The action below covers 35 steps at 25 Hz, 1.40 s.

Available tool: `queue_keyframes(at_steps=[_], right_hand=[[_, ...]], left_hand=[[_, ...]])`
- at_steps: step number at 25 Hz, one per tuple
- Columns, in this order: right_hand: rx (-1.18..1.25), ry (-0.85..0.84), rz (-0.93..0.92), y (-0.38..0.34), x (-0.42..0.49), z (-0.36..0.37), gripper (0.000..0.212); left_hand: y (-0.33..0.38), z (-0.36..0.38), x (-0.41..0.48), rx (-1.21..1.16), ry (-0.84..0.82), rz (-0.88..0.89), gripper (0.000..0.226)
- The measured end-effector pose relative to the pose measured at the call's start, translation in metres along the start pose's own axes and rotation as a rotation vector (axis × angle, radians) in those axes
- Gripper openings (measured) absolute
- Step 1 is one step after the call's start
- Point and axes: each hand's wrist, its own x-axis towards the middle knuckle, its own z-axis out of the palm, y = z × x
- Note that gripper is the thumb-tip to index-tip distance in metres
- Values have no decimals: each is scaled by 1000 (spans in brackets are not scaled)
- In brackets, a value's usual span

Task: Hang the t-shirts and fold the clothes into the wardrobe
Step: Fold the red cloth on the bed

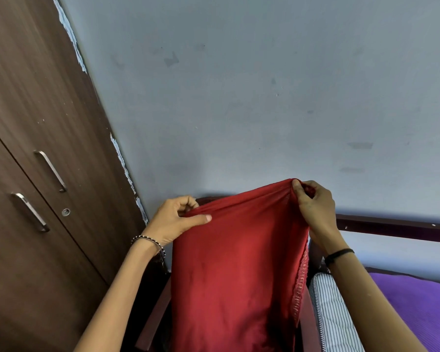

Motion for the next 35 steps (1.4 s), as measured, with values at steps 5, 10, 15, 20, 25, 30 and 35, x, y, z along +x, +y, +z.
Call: queue_keyframes(at_steps=[5, 10, 15, 20, 25, 30, 35], right_hand=[[-7, 36, -7, -2, -4, 0, 27], [-91, -53, 32, 0, -1, 2, 24], [-30, -479, 9, -9, -15, 8, 35], [224, -1008, 13, -32, -48, 23, 46], [208, -1055, 18, -27, -51, 18, 31], [381, -405, 239, -14, -27, 24, 19], [471, 42, 351, 6, 4, 13, 23]], left_hand=[[0, 1, -12, -331, -247, -156, 35], [1, 12, 0, -379, -38, -167, 53], [14, 40, 5, -196, 95, -18, 21], [33, 62, 4, -174, -39, 133, 14], [36, 61, -3, -284, -41, -9, 23], [26, 58, -22, -397, -22, -172, 31], [16, 39, -48, -347, -57, -164, 52]])
